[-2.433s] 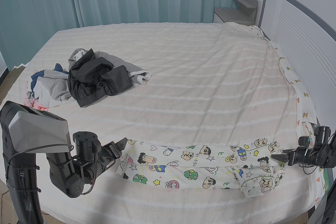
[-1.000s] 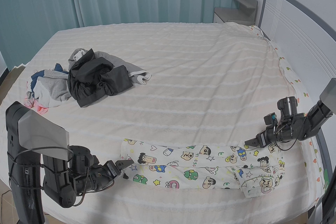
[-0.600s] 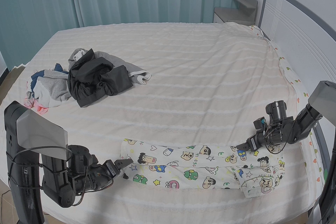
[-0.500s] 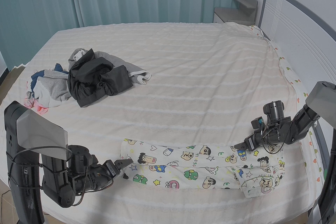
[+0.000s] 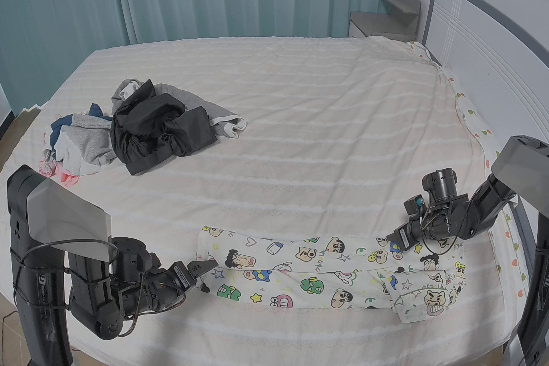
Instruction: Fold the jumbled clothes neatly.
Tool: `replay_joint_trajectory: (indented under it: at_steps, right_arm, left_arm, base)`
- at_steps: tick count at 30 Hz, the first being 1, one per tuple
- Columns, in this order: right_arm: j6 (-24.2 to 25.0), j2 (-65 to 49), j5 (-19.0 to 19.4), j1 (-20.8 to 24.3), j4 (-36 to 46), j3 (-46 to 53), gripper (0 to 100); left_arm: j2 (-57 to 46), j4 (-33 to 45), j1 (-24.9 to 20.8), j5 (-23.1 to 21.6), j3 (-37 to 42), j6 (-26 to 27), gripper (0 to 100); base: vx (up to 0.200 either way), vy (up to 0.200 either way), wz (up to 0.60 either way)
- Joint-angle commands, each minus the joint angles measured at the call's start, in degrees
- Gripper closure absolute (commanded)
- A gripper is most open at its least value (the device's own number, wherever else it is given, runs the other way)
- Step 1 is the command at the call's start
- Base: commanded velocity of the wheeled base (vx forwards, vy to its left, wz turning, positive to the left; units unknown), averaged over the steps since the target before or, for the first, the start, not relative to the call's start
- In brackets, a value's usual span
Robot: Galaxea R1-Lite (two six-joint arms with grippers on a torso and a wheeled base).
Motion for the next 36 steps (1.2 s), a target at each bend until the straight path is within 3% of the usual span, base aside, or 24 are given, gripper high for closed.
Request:
replay_joint_trajectory:
  at_steps: [1, 7, 10, 23, 24, 32, 36]
  right_arm:
    - [0.19, -0.88, 0.02, 0.37, -0.03, 0.62, 100]
    - [0.54, -3.69, -1.92, 2.83, -2.06, 5.19, 100]
    - [0.45, -4.13, -3.23, 3.53, -7.77, 7.92, 100]
    - [0.63, -5.89, -3.15, 4.94, -12.78, 13.63, 100]
    - [0.63, -5.98, -2.97, 5.12, -13.31, 13.89, 0]
    - [3.70, -9.40, -2.53, 5.47, -17.52, 16.44, 0]
    - [8.71, -14.33, -0.33, 2.57, -16.82, 17.32, 0]
  left_arm:
    - [0.12, -1.02, -0.09, 0.01, -0.02, 0.02, 0]
    - [0.12, -1.02, -0.09, 0.01, -0.19, 0.02, 0]
    - [0.12, -1.02, -0.09, 0.10, -0.11, 0.20, 0]
    - [0.30, -1.02, -0.18, 0.10, -0.02, 1.16, 0]
    - [0.30, -1.02, -0.18, 0.10, -0.02, 1.16, 0]
    - [0.47, -1.02, -0.26, 0.10, -0.02, 1.34, 0]
    - [0.56, -1.02, -0.26, 0.10, -0.02, 1.34, 0]
  base:
    - [0.000, 0.000, 0.00]
    - [0.000, 0.000, 0.00]
    - [0.000, 0.000, 0.00]
    - [0.000, 0.000, 0.00]
    - [0.000, 0.000, 0.00]
    - [0.000, 0.000, 0.00]
    - [0.000, 0.000, 0.00]
